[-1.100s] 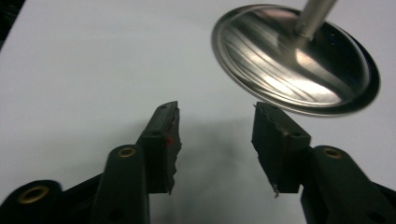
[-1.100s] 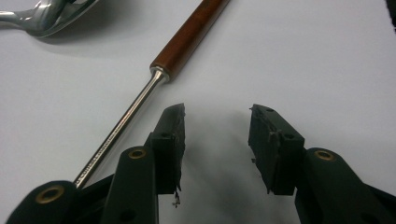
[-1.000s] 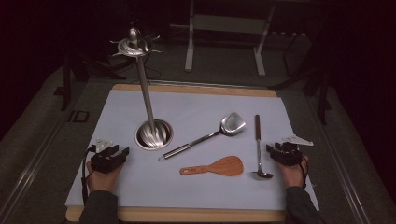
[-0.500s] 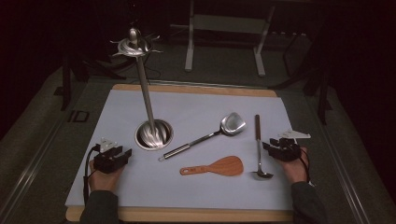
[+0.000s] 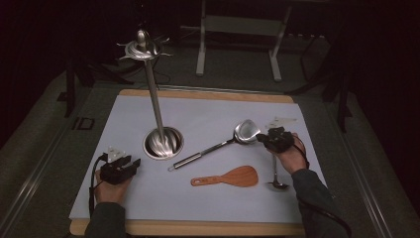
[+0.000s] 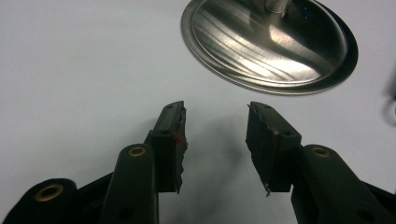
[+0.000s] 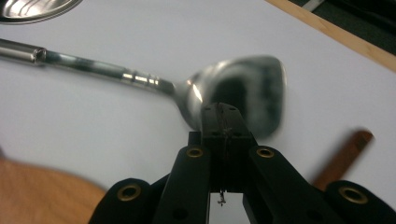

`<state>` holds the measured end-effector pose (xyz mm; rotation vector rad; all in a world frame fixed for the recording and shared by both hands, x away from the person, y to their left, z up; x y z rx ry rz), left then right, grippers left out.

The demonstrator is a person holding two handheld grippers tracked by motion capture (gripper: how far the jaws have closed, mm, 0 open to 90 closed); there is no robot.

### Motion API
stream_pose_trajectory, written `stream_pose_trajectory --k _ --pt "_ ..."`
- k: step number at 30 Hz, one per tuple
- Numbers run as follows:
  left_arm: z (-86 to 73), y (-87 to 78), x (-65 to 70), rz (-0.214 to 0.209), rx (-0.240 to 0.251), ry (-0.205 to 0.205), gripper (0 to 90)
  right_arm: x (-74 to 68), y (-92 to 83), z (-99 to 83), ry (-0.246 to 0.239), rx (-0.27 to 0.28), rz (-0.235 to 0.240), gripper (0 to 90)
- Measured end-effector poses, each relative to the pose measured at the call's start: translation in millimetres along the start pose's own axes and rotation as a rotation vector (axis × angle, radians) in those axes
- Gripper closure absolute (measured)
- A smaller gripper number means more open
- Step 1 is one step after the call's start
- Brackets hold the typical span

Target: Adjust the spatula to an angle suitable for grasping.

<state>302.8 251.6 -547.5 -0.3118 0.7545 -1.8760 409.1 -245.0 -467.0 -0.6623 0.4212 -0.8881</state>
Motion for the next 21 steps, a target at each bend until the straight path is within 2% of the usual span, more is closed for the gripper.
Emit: stream_pose_trajectory --k 4,6,7,9,10,11,13,15,16,21 --pt "0.1 0.1 0.3 -0.001 0.000 0.006 57.5 -14.8 20.3 17.3 -0.035 -0.030 0.004 89.8" --pt "0.1 0.1 0.4 -0.001 -0.001 0.007 57.5 -23.1 38.0 28.1 -0.051 -0.061 0.003 89.8" --pt "0.1 0.1 0.5 -0.001 -0.002 0.007 57.5 -23.1 38.0 28.1 -0.051 -0.061 0.003 89.8" --pt "0.2 0.3 0.9 0.001 -0.004 0.008 57.5 -27.1 51.0 34.0 -0.061 -0.089 -0.011 89.8" --pt "0.2 0.3 0.9 0.001 -0.005 0.010 57.5 -30.2 64.2 39.3 -0.070 -0.120 -0.020 89.8" --pt "0.3 0.4 1.2 0.002 -0.006 0.011 57.5 -30.2 64.2 39.3 -0.070 -0.120 -0.020 89.8" --pt "0.4 0.5 1.4 0.003 -0.007 0.014 57.4 -33.6 83.3 45.3 -0.075 -0.162 -0.035 89.8" --pt "0.5 0.6 1.6 0.003 -0.008 0.016 57.4 -35.4 94.6 47.6 -0.079 -0.185 -0.041 89.8" --pt "0.5 0.7 1.7 0.003 -0.008 0.016 57.4 -35.4 94.6 47.6 -0.079 -0.185 -0.041 89.8" --pt "0.9 1.1 2.5 0.001 -0.013 0.027 57.2 -42.7 119.7 46.2 -0.076 -0.253 -0.053 89.9"
Point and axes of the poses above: each handheld gripper's, and its own axes: y roughly forward along the jaws, z roughly out of its top, x roughly to its right, the point moved 1 cm from there along y, roughly forward along the jaws, and after that the axes turned 13 degrees about y, right-handed, at the moved point
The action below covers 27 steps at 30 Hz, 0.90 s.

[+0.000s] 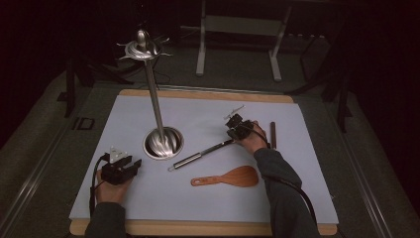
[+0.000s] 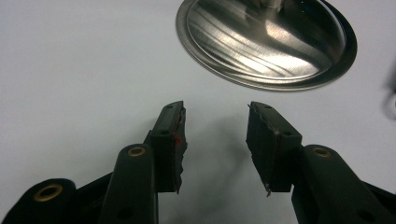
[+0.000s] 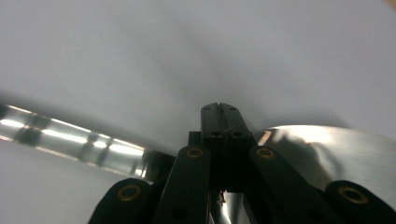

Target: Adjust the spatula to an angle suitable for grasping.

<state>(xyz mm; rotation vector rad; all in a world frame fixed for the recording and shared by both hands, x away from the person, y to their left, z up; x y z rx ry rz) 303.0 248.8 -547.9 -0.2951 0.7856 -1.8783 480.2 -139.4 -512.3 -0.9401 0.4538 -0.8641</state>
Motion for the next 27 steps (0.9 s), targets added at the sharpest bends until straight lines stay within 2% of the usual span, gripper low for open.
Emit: stream_pose_trajectory --k 4,6,11,16,18,19,23,25,27 --pt "0.2 0.3 0.5 -0.002 -0.001 0.004 57.0 -1.1 8.8 -1.1 -0.007 -0.038 -0.028 90.0" --pt "0.3 0.5 0.8 -0.001 -0.003 0.007 57.0 -0.4 8.4 -1.0 0.003 -0.044 -0.023 90.0" --pt "0.4 0.3 1.3 0.001 -0.005 0.016 56.8 -0.2 3.3 -3.3 -0.009 -0.093 -0.045 90.0" --pt "0.5 0.6 1.7 0.002 -0.004 0.017 56.8 6.5 -7.8 -16.2 -0.013 -0.139 -0.053 90.0" --pt "0.5 0.7 1.9 0.002 -0.004 0.017 56.7 6.5 -7.8 -16.2 -0.013 -0.139 -0.053 90.0" --pt "0.7 0.9 2.1 0.003 -0.007 0.019 56.7 10.3 -14.1 -24.3 -0.019 -0.152 -0.044 90.0" --pt "1.1 1.5 2.8 0.005 -0.016 0.029 56.7 16.8 -22.2 -35.3 -0.013 -0.176 -0.010 90.0" --pt "1.3 1.8 3.4 0.007 -0.019 0.031 56.7 18.5 -26.0 -38.6 -0.032 -0.211 0.014 90.0" --pt "1.5 2.0 3.5 0.007 -0.023 0.036 56.7 16.7 -28.9 -39.8 -0.096 -0.230 0.019 90.0"
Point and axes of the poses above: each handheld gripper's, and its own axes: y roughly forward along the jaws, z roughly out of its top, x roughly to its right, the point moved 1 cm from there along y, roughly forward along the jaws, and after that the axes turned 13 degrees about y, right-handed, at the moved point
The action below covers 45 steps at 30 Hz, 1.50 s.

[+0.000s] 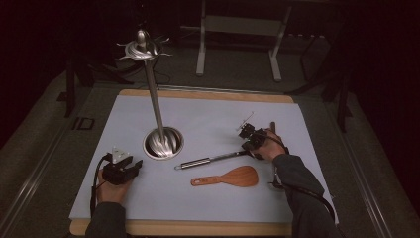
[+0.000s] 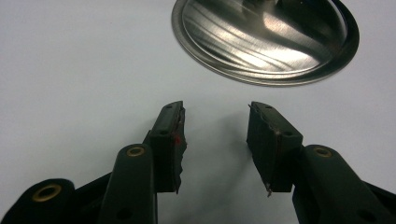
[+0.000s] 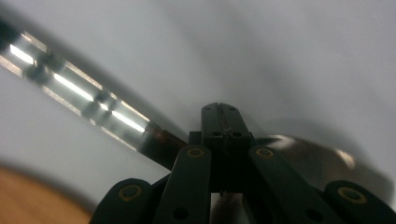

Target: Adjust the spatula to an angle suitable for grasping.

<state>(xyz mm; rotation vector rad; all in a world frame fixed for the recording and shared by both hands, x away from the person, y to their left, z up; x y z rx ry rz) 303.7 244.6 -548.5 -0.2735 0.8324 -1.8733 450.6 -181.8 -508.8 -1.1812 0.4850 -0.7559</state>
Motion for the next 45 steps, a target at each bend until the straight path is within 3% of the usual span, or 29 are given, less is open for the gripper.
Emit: stream_pose_trajectory --k 3,4,7,9,10,14,22,27,32,37,39,42,45 --pt "0.0 0.1 0.0 0.000 -0.001 0.002 56.7 -5.1 -5.0 1.6 -0.061 0.003 0.015 85.6" --pt "0.1 0.5 0.0 0.001 -0.004 0.003 56.7 -13.9 -11.9 8.1 -0.139 0.035 0.032 79.9" --pt "0.1 0.5 0.1 0.000 -0.004 0.002 56.7 -30.0 -18.2 20.1 -0.231 0.038 0.047 71.8" --pt "0.1 0.4 0.1 0.000 -0.003 0.002 56.7 -35.8 -19.5 23.7 -0.257 0.035 0.059 68.7" --pt "0.1 0.4 0.1 0.000 -0.003 0.002 56.7 -46.4 -19.8 30.7 -0.310 0.037 0.089 64.0" --pt "0.1 0.5 0.1 0.000 -0.003 0.001 56.6 -65.7 -17.6 39.0 -0.384 0.032 0.136 57.8" --pt "0.1 0.6 0.0 0.002 -0.004 0.000 56.0 -102.1 -3.6 48.0 -0.518 -0.017 0.234 54.4" --pt "0.1 0.6 -0.1 0.001 -0.005 0.000 55.8 -111.8 3.9 53.2 -0.560 -0.049 0.248 56.0" --pt "0.0 0.6 -0.3 0.000 -0.007 -0.001 55.4 -118.4 16.0 61.2 -0.610 -0.132 0.254 63.8" --pt "0.1 0.7 -0.4 -0.001 -0.006 -0.004 55.3 -122.5 15.4 65.5 -0.662 -0.163 0.224 66.1" --pt "0.1 0.7 -0.4 -0.001 -0.007 -0.004 55.3 -123.0 13.7 66.3 -0.664 -0.138 0.198 66.6" --pt "0.1 0.7 -0.4 0.000 -0.008 -0.002 55.3 -118.4 4.5 69.0 -0.629 -0.062 0.205 67.2" --pt "0.1 0.7 -0.4 0.000 -0.008 -0.002 55.3 -113.0 -3.7 72.1 -0.625 -0.004 0.206 67.4"
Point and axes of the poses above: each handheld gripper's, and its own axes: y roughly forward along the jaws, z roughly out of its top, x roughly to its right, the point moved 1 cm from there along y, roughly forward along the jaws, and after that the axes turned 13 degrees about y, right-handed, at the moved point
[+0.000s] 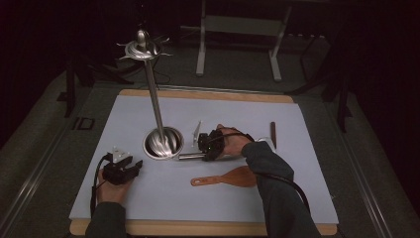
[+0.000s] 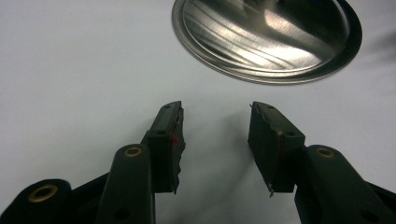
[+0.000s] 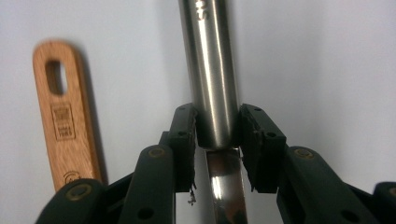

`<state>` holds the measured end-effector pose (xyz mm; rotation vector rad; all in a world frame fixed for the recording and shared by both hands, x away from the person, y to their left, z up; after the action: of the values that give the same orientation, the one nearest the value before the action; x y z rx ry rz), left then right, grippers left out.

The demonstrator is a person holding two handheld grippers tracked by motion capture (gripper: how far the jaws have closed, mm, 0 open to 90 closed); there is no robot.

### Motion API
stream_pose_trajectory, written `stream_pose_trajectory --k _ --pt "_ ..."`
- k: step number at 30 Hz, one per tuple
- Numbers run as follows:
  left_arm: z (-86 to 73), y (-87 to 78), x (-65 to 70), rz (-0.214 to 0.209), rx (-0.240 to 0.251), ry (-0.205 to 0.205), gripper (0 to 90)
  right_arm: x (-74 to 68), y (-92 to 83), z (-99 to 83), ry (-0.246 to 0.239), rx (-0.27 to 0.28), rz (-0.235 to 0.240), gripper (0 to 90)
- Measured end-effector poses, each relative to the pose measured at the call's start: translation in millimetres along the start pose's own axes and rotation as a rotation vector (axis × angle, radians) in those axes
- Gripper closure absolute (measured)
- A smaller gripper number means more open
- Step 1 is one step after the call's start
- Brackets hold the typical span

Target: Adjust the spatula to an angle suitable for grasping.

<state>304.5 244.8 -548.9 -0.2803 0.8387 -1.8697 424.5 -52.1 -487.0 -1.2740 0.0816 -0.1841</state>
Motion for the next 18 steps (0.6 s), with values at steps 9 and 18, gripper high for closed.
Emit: stream_pose_trajectory --k 9,18 --pt "-0.2 0.0 -0.4 0.001 0.006 -0.008 55.2 14.2 -44.9 -6.1 0.095 0.242 -0.019 68.5" --pt "-0.3 -0.6 -0.1 0.002 0.008 -0.005 54.8 14.0 -72.2 -1.8 0.131 0.405 -0.079 68.9"
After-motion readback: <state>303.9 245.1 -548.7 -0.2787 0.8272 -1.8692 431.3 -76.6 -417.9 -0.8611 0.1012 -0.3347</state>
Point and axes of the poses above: each handheld gripper's, and its own axes: y roughly forward along the jaws, z roughly out of its top, x roughly to its right, the point moved 1 cm from there along y, roughly forward along the jaws, and after that the axes turned 13 degrees about y, right-handed, at the moved point
